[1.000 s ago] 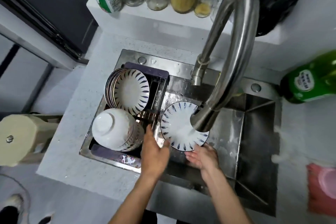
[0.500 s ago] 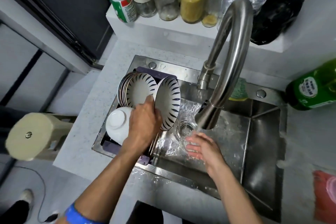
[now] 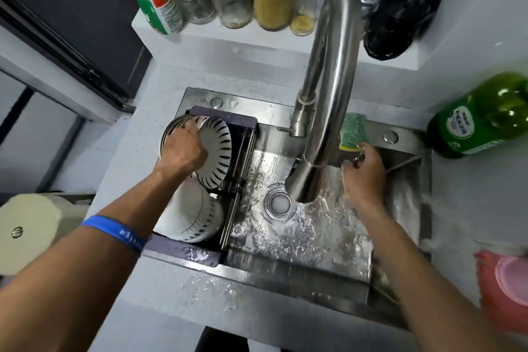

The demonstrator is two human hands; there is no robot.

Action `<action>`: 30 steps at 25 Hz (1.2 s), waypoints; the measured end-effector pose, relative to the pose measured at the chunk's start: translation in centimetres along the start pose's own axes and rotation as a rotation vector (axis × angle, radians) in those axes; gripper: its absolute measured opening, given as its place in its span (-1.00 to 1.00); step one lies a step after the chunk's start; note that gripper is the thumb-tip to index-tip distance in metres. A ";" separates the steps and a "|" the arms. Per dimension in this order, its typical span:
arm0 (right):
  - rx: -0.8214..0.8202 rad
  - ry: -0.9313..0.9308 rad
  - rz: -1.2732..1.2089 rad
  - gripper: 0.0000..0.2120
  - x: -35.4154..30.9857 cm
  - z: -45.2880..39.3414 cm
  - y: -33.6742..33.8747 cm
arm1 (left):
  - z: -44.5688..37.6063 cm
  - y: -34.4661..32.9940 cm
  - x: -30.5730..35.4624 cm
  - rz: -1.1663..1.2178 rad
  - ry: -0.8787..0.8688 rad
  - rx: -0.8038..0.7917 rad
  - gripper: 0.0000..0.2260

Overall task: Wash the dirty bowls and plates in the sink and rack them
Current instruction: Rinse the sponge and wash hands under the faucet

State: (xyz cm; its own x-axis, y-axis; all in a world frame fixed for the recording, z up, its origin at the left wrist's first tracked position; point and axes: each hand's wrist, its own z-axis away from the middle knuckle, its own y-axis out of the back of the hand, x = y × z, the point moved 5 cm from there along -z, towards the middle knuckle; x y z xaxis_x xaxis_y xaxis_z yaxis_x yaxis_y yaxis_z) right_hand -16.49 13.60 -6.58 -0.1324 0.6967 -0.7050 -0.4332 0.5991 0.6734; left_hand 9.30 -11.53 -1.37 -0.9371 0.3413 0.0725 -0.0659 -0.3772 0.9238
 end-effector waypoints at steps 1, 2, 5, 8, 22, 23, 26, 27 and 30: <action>0.029 0.081 0.133 -0.52 -0.8 -1.9 0.1 | -0.1 -0.1 -0.4 0.006 0.014 0.019 -0.63; 0.012 0.122 0.271 -0.45 -1.4 -3.5 -0.2 | -0.1 -0.2 -1.0 0.007 0.033 0.032 -0.64; -0.175 0.135 0.452 -0.46 -2.3 -6.5 -2.6 | -0.3 -0.4 -2.0 -0.004 0.061 0.059 -0.66; -0.122 0.227 0.575 -0.57 -2.4 -6.9 -3.7 | -0.7 -0.4 -2.0 -0.027 0.057 0.079 -0.67; -0.340 -0.347 -0.421 -0.65 1.1 2.3 -7.1 | -0.8 0.3 -2.7 0.010 0.073 0.064 -0.68; -0.472 -0.527 -0.569 -0.71 2.3 6.2 -8.6 | -0.6 1.0 -2.5 -0.014 0.065 0.114 -0.69; -0.658 -0.861 -0.758 -0.64 3.5 13.0 -11.5 | 2.8 3.8 0.1 0.259 -0.156 0.439 -0.80; -0.678 -0.892 -0.786 -0.59 3.0 13.5 -11.8 | 5.3 3.9 1.3 0.426 -0.239 0.505 -0.85; -0.654 -0.832 -0.942 -0.65 0.6 12.8 -11.4 | 12.2 -2.8 6.0 0.833 -0.321 0.190 -0.90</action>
State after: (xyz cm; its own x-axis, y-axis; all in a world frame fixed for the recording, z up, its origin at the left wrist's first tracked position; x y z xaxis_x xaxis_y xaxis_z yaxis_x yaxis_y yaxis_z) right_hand -0.24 12.24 -11.83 0.8898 0.3084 -0.3365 -0.4228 0.8346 -0.3531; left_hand 8.07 2.04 1.02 -0.5141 0.2563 0.8185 0.6734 -0.4704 0.5703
